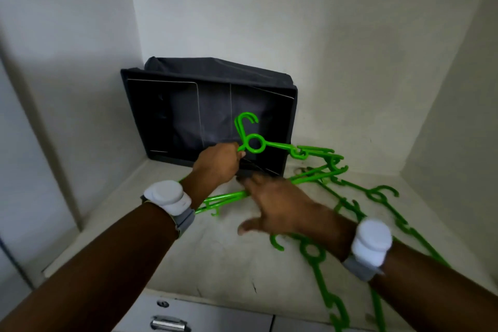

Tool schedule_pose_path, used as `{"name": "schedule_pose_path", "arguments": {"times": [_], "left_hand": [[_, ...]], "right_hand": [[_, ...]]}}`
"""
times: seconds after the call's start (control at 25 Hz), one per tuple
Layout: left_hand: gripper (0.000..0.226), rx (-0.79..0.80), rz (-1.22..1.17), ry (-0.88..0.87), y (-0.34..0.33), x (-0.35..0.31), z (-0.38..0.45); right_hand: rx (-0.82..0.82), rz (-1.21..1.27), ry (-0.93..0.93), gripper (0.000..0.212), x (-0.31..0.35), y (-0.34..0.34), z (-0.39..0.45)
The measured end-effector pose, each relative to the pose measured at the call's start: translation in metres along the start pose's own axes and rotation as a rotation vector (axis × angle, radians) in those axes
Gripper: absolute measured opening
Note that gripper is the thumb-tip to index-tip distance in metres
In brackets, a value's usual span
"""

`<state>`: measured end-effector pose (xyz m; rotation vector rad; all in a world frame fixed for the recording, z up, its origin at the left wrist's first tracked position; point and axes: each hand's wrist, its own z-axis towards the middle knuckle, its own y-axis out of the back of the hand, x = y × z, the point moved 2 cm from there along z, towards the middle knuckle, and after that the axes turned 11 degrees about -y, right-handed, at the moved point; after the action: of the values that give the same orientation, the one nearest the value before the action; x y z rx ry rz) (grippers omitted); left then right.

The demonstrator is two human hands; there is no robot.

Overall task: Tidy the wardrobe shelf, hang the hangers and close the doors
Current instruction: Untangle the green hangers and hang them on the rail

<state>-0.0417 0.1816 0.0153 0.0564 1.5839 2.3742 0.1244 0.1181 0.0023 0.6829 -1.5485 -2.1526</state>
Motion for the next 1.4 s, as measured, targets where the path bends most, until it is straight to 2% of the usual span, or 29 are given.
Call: {"name": "schedule_pose_path", "arguments": {"times": [0.08, 0.16, 0.2, 0.32, 0.4, 0.52, 0.64, 0.8, 0.88, 1.0, 1.2, 1.28, 1.4], "left_hand": [[0.028, 0.059, -0.059, 0.007, 0.007, -0.007, 0.001], [0.027, 0.164, -0.249, 0.004, 0.012, -0.016, 0.002], [0.028, 0.223, -0.424, 0.037, 0.014, -0.021, 0.001], [0.025, 0.426, -0.932, 0.223, 0.027, -0.027, -0.002], [0.024, 0.500, -1.124, 0.271, 0.043, -0.029, 0.000], [0.025, 0.509, -1.336, 0.264, 0.070, -0.041, 0.009], [0.035, 0.431, -1.560, 0.185, 0.103, -0.074, 0.028], [0.030, 0.332, -1.803, 0.049, 0.141, -0.132, 0.052], [0.027, 0.326, -1.856, -0.018, 0.154, -0.155, 0.063], [0.016, 0.362, -1.875, -0.074, 0.173, -0.175, 0.073], [0.019, 0.450, -1.952, -0.016, 0.194, -0.200, 0.072], [0.018, 0.442, -1.954, -0.022, 0.201, -0.205, 0.071], [0.018, 0.418, -1.948, -0.045, 0.212, -0.206, 0.075]], "right_hand": [[-0.082, -0.169, 0.074, 0.088, 0.025, -0.024, -0.002], [-0.259, -0.226, 0.143, 0.067, 0.038, -0.031, -0.001], [-0.342, -0.229, 0.178, 0.055, 0.038, -0.030, 0.001], [-0.529, -0.144, 0.352, 0.027, 0.020, -0.023, -0.002], [-0.609, -0.002, 0.436, 0.024, 0.003, -0.010, -0.008], [-0.792, 0.191, 0.393, 0.028, -0.017, 0.015, -0.010], [-0.944, 0.311, 0.254, 0.031, -0.038, 0.044, -0.007], [-1.135, 0.377, 0.127, 0.034, -0.058, 0.100, -0.016], [-1.124, 0.446, 0.095, 0.032, -0.070, 0.113, -0.024], [-0.967, 0.602, 0.039, 0.032, -0.089, 0.130, -0.037], [-0.861, 0.436, 0.041, 0.029, -0.099, 0.158, -0.054], [-0.826, 0.451, 0.034, 0.031, -0.102, 0.162, -0.056], [-0.893, 0.353, 0.116, 0.044, -0.111, 0.169, -0.071]]}}
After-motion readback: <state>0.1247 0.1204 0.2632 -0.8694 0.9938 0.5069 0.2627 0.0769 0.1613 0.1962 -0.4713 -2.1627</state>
